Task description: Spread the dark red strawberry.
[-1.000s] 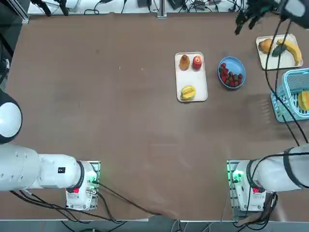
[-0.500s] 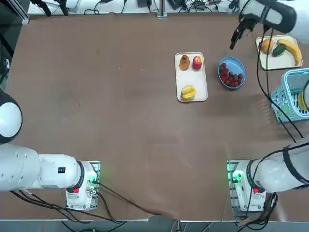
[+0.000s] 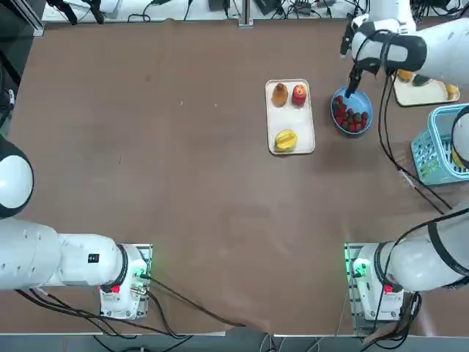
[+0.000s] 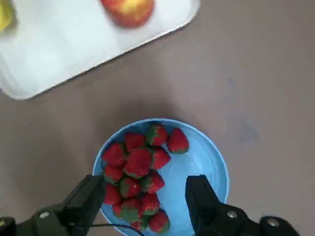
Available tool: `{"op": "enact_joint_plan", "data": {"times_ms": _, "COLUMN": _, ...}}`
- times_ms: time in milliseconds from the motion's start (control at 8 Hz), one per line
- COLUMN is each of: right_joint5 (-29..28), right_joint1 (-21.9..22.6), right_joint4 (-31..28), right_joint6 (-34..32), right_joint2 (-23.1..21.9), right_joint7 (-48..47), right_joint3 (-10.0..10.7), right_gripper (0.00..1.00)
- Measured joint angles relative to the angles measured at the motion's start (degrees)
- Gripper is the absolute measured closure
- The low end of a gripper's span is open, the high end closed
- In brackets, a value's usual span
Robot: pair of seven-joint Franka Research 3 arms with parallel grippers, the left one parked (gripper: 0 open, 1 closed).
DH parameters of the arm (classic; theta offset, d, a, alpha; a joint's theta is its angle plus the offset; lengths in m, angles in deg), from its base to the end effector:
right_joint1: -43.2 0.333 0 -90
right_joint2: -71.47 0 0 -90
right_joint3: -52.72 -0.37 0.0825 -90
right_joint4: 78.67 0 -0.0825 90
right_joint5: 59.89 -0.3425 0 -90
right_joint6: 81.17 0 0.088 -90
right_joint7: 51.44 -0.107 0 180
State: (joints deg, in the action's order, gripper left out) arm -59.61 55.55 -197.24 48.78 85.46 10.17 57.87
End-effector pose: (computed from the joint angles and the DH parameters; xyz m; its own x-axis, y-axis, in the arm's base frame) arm 0.5558 0.0729 0.3908 0.3555 0.9336 -0.0435 0.9338 -0.3569 -0.0273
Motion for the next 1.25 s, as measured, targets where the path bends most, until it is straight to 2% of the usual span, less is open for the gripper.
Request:
{"op": "enact_joint_plan", "data": {"times_ms": 250, "right_joint5": 0.0, "right_joint1": 0.1, "right_joint4": -1.1, "right_joint6": 0.5, "right_joint2": 1.0, "right_joint7": 3.3, "right_joint3": -0.1, "right_gripper": 0.01}}
{"op": "enact_joint_plan", "data": {"times_ms": 625, "right_joint5": 0.0, "right_joint1": 0.5, "right_joint4": -4.3, "right_joint6": 7.3, "right_joint2": 3.0, "right_joint7": 4.1, "right_joint3": -0.4, "right_gripper": 0.05}}
{"op": "enact_joint_plan", "data": {"times_ms": 1250, "right_joint5": 0.0, "right_joint1": 0.7, "right_joint4": -4.9, "right_joint6": 10.7, "right_joint2": 5.9, "right_joint7": 4.7, "right_joint3": -0.4, "right_gripper": 0.2}}
